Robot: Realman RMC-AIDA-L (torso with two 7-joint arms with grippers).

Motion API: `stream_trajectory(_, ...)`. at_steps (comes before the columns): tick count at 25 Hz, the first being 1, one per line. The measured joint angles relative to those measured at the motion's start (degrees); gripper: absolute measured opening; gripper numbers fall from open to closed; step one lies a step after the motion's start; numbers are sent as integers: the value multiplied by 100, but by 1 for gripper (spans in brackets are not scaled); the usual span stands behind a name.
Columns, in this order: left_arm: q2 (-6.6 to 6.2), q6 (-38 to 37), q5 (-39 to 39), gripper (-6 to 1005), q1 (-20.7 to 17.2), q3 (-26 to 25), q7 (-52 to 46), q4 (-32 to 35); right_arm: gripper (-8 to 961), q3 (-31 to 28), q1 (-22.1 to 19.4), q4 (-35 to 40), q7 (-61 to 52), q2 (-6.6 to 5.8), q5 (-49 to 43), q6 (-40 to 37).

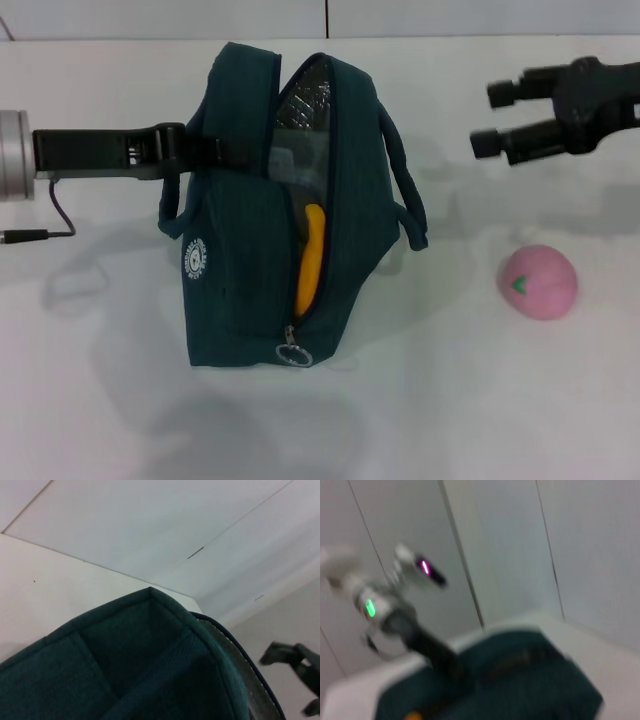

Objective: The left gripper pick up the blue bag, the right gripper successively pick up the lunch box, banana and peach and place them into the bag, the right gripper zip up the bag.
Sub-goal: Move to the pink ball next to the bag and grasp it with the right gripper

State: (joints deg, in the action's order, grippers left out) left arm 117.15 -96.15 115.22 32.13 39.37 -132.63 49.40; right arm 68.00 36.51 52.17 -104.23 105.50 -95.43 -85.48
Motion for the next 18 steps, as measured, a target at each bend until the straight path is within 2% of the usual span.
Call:
stream_trajectory(3,-3,0,18,36,1,1,0,0,850,-114,207,783,-923,43,-1448,-377)
stream_trajectory(6,-5,0,24,36,10,13,0,0,849,-118,408,1127,-1470,92,-2227,-686)
stream_trajectory(9,-5,0,25,36,30,30,0,0,848,-118,707,1370,-2023,240,-3258,-1119)
stream_trajectory(11,-5,0,26,36,33,34,0,0,847,-112,884,1444,-2191,384,-3799,-1327)
stream_trajectory(16,1,0,28,35,38,35,0,0,846,-97,1207,1486,-2312,846,-5086,-1573)
stream_trajectory(18,18,-4,28,35,64,38,0,0,845,-53,1234,1452,-2315,938,-5321,-1577)
